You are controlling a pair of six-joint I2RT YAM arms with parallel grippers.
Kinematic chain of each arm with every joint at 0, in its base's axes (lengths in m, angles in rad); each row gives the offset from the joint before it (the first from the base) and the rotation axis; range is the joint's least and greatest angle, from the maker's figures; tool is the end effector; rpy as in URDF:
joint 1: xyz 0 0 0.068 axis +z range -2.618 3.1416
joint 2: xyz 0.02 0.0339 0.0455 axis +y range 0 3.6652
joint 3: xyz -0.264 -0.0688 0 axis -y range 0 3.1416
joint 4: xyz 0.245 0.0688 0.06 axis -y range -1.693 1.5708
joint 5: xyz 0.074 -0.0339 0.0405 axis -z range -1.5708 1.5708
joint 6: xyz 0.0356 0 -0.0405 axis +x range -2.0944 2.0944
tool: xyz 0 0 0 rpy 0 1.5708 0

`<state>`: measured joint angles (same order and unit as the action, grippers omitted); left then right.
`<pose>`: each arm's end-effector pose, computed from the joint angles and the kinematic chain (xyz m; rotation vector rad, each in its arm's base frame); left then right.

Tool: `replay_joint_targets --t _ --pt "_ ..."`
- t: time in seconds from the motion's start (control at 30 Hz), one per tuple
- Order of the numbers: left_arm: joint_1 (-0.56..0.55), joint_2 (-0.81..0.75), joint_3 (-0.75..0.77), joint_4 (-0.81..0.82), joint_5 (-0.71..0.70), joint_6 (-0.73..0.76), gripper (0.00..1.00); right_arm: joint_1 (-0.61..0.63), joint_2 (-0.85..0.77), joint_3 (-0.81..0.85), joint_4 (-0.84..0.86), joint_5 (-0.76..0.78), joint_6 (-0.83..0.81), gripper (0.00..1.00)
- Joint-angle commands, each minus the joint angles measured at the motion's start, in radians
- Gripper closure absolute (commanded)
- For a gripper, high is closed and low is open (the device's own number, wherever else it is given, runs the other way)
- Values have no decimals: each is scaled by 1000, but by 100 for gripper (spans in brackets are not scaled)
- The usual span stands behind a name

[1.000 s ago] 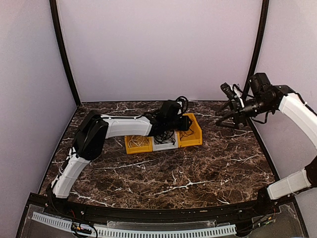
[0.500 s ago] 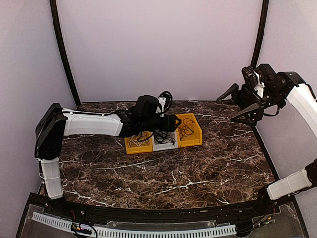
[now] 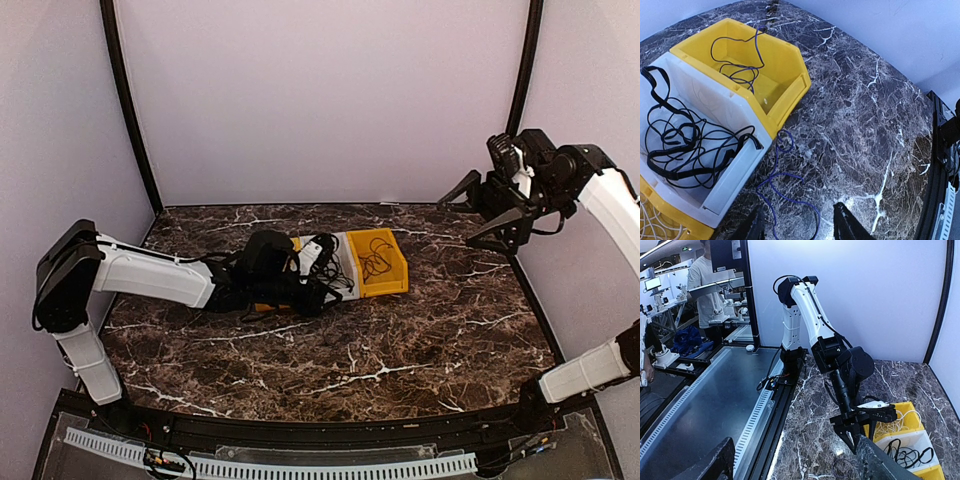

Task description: Untangle the cables

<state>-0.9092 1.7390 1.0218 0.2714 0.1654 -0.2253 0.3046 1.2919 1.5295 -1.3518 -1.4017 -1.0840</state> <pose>0.2330 -0.3087 0.2109 0.8161 1.9621 -0.8672 0.1866 0.0954 0.4115 -1.4897 1.2119 1.3045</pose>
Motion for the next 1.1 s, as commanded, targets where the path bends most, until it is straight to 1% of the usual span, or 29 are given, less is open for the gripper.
replay_joint_targets --t 0.0,0.07,0.13,0.2,0.27,0.33,0.43,0.57,0.73,1.03,1.07 --pt "-7 48 22 -63 -2 41 54 7 -13 -29 111 56 111 23" --pt "-6 89 66 -103 -37 31 53 7 -42 -119 356 204 344 27" --pt "-6 125 108 -131 -62 14 53 7 -71 -239 580 433 525 31" --pt "-7 155 139 -145 -75 -7 54 7 -81 -339 675 622 556 35" --pt "-7 186 157 -144 -64 -22 55 7 -73 -410 710 718 549 37" --pt "-7 209 183 -161 -69 -45 55 7 -58 -452 710 737 536 39" --pt "-7 233 201 -186 -82 -75 56 7 -43 -493 718 706 535 41" --pt "-6 249 197 -200 -84 -127 62 11 -29 -516 738 695 535 42" --pt "-7 247 173 -212 -60 -146 68 14 -3 -519 737 678 531 43" --pt "-7 236 172 -222 -40 -137 90 30 34 -520 736 670 511 44" --pt "-5 235 172 -221 -37 -139 94 35 42 -519 735 672 504 45"
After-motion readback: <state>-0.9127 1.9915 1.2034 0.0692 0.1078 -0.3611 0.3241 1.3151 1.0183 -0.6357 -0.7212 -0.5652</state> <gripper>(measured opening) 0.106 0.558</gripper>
